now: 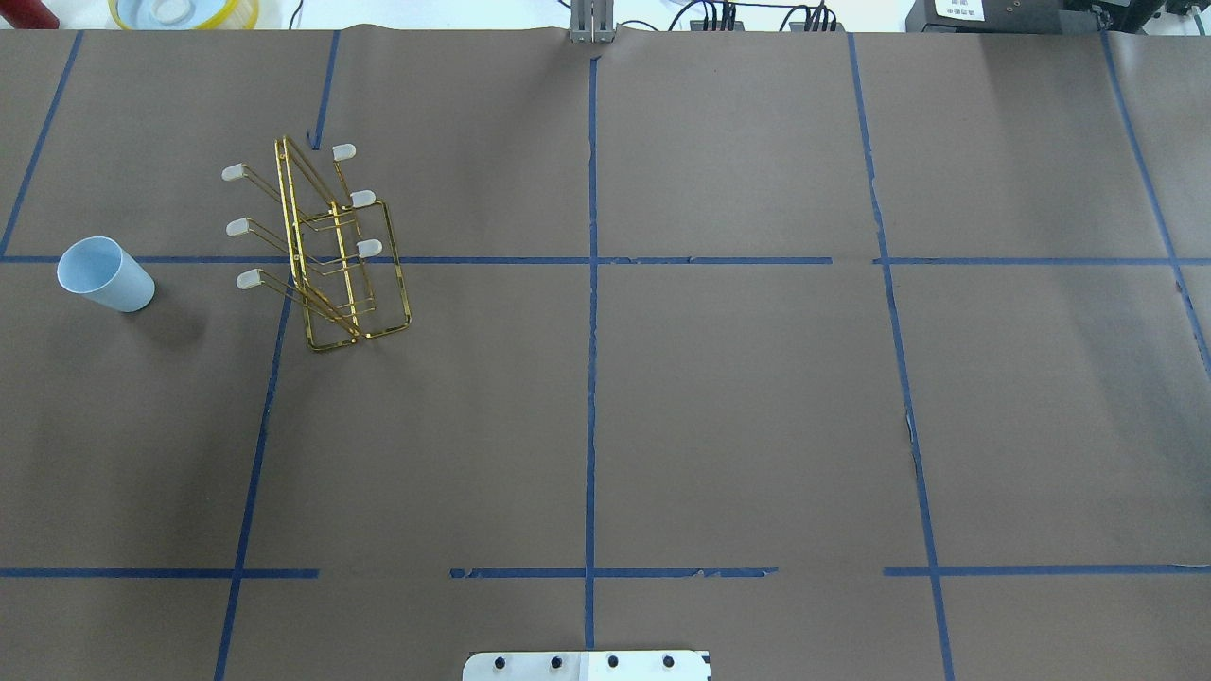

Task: Hang cup on cup holder

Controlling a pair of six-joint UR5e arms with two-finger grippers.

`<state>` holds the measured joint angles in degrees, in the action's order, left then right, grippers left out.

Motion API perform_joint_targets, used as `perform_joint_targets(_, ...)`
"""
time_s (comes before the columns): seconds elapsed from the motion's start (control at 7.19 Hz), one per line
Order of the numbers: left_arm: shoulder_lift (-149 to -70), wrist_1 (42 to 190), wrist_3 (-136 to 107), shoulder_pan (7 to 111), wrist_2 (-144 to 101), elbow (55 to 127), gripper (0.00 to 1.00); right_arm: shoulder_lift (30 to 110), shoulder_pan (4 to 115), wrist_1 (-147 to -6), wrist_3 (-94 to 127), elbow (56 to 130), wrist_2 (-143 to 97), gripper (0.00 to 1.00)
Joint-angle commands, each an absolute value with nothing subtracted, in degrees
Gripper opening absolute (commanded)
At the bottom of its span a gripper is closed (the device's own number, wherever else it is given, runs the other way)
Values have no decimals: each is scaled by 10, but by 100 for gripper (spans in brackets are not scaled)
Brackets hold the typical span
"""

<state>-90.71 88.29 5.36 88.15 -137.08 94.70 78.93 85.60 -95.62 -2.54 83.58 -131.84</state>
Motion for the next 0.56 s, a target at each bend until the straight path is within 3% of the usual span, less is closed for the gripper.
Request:
perform_joint_targets(0.0, -907, 882, 53, 882, -1373, 949, 100, 789, 856, -956, -25, 836, -1318, 100)
perform_joint_targets(0.42, -909, 883, 53, 882, -1372, 946, 100, 789, 856, -956, -25, 835, -1318, 100)
